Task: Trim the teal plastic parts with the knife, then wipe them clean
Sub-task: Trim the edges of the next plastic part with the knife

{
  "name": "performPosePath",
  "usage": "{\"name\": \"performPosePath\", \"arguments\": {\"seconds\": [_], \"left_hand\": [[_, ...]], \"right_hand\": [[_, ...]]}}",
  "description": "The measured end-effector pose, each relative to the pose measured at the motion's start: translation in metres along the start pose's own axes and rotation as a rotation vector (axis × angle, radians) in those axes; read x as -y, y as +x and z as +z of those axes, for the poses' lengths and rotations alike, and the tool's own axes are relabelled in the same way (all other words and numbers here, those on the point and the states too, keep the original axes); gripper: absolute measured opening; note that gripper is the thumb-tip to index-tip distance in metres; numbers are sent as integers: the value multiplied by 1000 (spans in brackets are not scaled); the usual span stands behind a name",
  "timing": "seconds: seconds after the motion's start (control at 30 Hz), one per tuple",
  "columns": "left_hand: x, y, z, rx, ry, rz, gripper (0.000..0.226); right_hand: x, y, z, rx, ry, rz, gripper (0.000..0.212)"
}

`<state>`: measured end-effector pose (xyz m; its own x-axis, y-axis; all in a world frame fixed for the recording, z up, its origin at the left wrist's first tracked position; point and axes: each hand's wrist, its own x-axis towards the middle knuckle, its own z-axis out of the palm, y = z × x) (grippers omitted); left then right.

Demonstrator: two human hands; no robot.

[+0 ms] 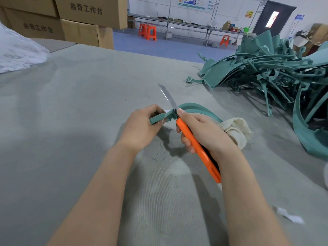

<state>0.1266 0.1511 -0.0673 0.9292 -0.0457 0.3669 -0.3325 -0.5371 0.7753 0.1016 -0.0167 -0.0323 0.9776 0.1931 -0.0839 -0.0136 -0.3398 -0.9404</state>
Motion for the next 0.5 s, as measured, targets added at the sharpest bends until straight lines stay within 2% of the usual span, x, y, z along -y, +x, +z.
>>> {"name": "performPosePath", "arguments": {"seconds": [0.13, 0.3, 0.37, 0.5], "left_hand": [[0, 0, 0, -13, -1, -4, 14], [0, 0, 1, -11, -15, -22, 11], [0, 0, 1, -11, -12, -25, 17], [0, 0, 0, -13, -15, -38, 25]], "right_hand": [[0, -1, 0, 6, 8, -18, 48], [-6, 2, -10, -194, 25, 18, 49], [-8, 3, -11, -256, 38, 43, 48], [-9, 4, -7, -251, 2, 50, 46]]}}
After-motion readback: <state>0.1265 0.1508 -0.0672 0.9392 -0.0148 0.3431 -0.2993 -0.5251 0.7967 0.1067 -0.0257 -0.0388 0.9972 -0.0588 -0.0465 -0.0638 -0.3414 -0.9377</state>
